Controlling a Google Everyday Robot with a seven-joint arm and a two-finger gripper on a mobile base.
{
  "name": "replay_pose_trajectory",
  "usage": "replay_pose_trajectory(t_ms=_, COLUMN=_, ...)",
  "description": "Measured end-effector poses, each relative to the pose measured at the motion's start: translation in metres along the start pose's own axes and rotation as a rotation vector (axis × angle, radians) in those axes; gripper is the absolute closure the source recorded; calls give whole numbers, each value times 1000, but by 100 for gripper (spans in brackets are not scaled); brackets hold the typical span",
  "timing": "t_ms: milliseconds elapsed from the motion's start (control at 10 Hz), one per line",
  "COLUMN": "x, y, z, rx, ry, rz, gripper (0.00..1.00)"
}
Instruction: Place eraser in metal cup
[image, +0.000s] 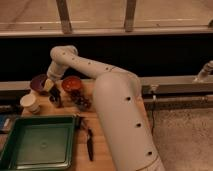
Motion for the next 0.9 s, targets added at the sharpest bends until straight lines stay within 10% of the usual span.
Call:
replay_pose_trajectory(t_ms=700, x=5, y=0, z=17, rx=-50, ry=-47, rz=3, gripper=99)
replay_pose_trajectory(t_ms=900, x=5, y=1, z=21, rx=-56, ry=-52, rz=3, gripper=86)
